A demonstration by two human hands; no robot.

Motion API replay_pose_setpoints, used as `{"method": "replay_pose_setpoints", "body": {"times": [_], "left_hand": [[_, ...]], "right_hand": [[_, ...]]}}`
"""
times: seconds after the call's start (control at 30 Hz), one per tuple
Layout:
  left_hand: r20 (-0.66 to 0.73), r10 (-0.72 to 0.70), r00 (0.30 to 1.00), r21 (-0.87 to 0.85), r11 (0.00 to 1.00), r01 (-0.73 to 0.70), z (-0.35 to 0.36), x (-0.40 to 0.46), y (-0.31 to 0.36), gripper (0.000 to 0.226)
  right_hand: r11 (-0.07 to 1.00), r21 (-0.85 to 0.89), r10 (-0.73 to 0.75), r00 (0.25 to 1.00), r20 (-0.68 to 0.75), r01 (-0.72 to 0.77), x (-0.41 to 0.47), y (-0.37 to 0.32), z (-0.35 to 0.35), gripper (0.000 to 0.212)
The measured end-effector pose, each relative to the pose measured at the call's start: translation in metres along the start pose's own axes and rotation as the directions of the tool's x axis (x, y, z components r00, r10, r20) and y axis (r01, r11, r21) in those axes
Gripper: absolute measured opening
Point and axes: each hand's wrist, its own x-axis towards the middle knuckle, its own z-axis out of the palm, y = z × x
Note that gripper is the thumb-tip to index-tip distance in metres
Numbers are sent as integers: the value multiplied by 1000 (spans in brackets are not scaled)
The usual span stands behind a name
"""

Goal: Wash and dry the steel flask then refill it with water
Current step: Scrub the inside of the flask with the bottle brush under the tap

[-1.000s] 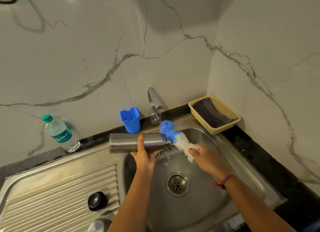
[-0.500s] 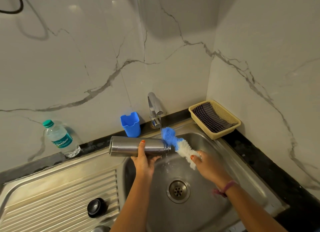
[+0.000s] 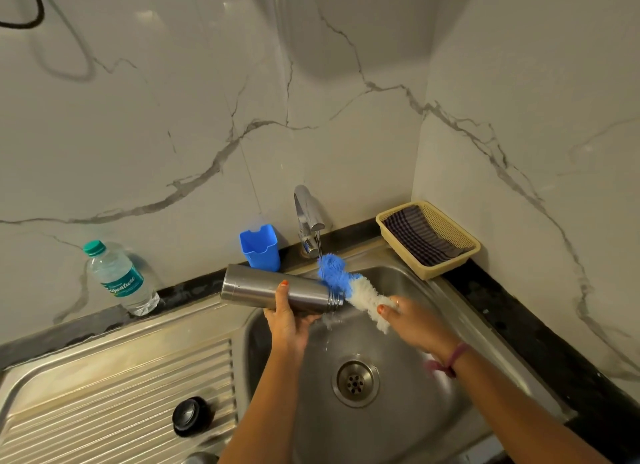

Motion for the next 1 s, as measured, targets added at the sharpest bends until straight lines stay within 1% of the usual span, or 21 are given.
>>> {"method": "replay_pose_setpoints", "body": {"times": [0.1,0.2,0.3,0.4,0.47,0.6,0.7,0.77,0.87,0.97,1.0], "left_hand": [[-22,14,1000,-42,999,-15,-1,8,7,68],[-15,23,1000,-65,998,-24,-1,13,10,65],[18,18,1000,-25,1000,-18,1,8,5,66],[33,21,999,8,1000,-21,-1,7,1,66],[39,27,999,2,1000,-27,-3,10,6,65],[48,49,998,-61,997,-46,-4,18,14,59],[73,51,996,-48,998,-48,0,17,14,52],[88,45,995,-15,999,-44,5,17,11,53],[67,42,997,21,999,-44,11,19,12,56],[46,59,997,17,998,-60,15,24,18,59],[41,59,997,11,998,-60,16,26,20,61]], "right_hand": [[1000,-21,-2,1000,29,3,-6,7,-4,36],[1000,-17,-2,999,35,3,-10,13,-3,33],[998,-56,-2,1000,-8,2,-1,5,-1,33],[996,-94,-4,1000,3,4,7,-5,-1,31],[994,-104,-30,999,11,31,4,-8,-6,32],[995,-70,-64,996,55,68,-10,-5,-20,32],[998,-25,-63,997,54,64,-8,-9,-23,30],[998,-26,-51,997,52,52,-3,-12,-20,30],[997,-47,-61,997,45,63,-1,-13,-20,28],[997,-10,-73,996,52,74,-9,-9,-31,23],[997,-10,-79,995,59,79,-12,-7,-35,26]]}}
